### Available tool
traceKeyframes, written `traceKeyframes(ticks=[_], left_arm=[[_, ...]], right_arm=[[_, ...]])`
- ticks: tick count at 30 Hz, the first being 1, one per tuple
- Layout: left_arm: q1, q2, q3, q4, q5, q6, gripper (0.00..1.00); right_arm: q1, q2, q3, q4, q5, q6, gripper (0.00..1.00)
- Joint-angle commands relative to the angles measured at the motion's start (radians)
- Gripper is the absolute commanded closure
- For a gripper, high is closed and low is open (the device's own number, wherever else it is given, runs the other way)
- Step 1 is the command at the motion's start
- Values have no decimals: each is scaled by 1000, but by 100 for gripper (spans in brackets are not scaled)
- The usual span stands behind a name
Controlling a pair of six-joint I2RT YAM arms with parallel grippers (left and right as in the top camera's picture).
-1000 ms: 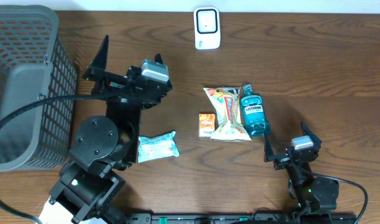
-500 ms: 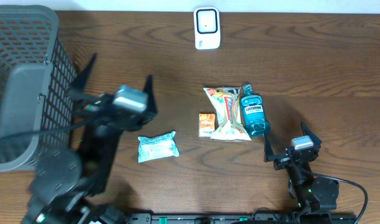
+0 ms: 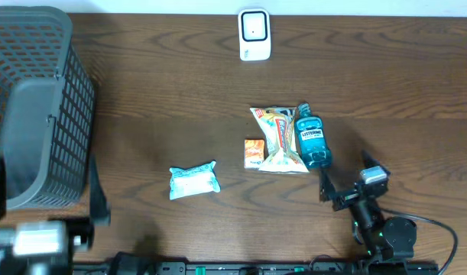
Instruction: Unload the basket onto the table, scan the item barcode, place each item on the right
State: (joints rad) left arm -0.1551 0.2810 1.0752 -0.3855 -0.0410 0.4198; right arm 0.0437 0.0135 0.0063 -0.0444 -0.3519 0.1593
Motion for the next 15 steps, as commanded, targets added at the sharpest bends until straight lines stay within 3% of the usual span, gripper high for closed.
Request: traceKeyframes(ticks=[1,3,10,15], left_arm=[[21,-60,-5,-23,192,-41,2],[17,-82,-5,-21,198,-40,2],[18,-149,-4,-18,176,-29,2],[33,-217,-5,-22,176,-29,2]], right_arm=[[5,14,-1,-5,-335,545,1],[5,23,-1,-15,-470,603,1],[5,25,-1,-34,-761,612,1],[5,25,-1,-19,-773,685,1]])
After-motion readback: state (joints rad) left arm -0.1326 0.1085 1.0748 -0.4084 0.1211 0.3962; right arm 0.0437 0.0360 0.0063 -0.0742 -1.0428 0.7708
